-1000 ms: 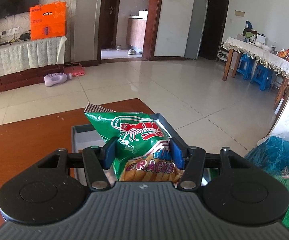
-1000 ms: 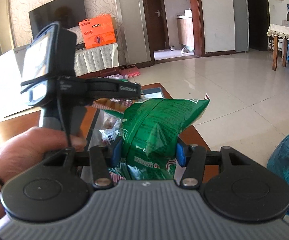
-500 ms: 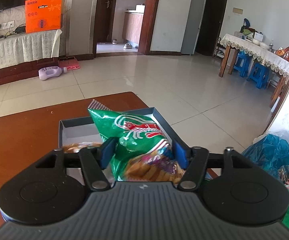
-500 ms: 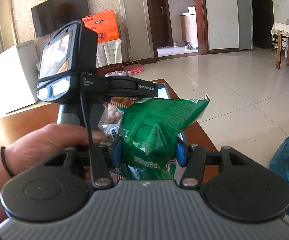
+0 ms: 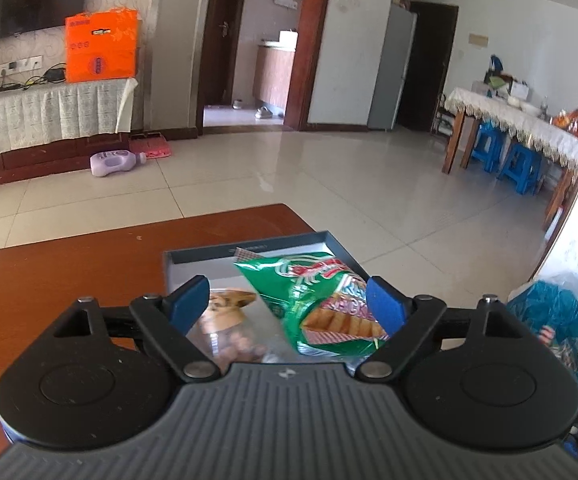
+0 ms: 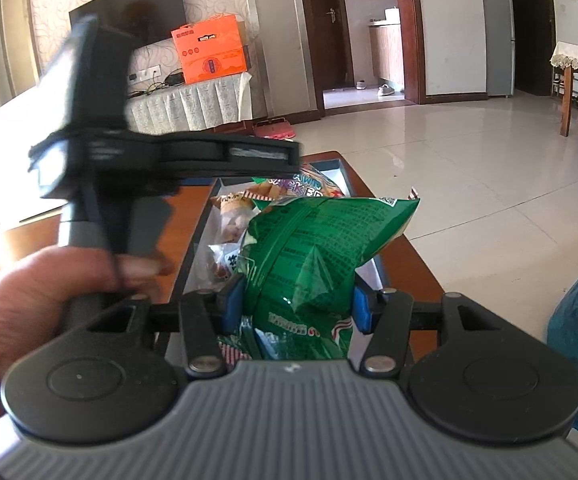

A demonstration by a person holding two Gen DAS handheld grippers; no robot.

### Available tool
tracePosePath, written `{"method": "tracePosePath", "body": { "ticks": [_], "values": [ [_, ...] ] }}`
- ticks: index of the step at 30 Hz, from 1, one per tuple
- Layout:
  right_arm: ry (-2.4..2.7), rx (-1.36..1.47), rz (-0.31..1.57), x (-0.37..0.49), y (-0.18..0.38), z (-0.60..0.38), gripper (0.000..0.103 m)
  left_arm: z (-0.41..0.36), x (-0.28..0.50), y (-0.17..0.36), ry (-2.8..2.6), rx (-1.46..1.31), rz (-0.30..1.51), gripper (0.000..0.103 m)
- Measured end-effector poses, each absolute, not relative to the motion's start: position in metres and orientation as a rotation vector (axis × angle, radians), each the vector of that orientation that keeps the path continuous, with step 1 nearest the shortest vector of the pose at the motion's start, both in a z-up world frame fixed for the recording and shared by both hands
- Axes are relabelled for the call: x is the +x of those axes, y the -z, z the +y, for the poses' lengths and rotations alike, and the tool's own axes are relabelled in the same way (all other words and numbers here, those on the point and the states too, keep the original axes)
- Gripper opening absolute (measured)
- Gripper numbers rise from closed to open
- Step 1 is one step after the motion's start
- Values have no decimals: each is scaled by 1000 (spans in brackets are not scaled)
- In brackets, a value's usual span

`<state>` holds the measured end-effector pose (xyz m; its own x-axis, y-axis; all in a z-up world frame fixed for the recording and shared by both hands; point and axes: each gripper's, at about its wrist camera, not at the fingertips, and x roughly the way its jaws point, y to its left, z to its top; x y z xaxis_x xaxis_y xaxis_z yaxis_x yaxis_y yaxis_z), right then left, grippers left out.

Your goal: Organize snacks

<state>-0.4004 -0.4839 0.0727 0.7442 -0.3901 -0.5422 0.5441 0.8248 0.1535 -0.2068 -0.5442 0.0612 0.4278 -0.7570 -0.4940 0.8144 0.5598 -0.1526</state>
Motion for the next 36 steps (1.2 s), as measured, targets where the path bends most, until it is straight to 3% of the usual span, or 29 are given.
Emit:
{"method": "tracePosePath", "body": {
  "ticks": [13,15,17,29,36],
  "values": [
    [449,214,537,-373,-64,-475,59,-433,-233,-84,916,66,456,100],
    [450,200,546,-371,-62,-470,74,-424,-243,-88,900,78,442,101],
    [446,168,563,-369,-60,-466,80,-415,-253,-93,881,102,432,102],
    [476,119,556,-385,-76,-450,80,-334,-309,-111,790,-41,369,102],
    [556,207,514,-418,-86,-447,80,-322,-332,-110,816,68,420,102]
  ]
}}
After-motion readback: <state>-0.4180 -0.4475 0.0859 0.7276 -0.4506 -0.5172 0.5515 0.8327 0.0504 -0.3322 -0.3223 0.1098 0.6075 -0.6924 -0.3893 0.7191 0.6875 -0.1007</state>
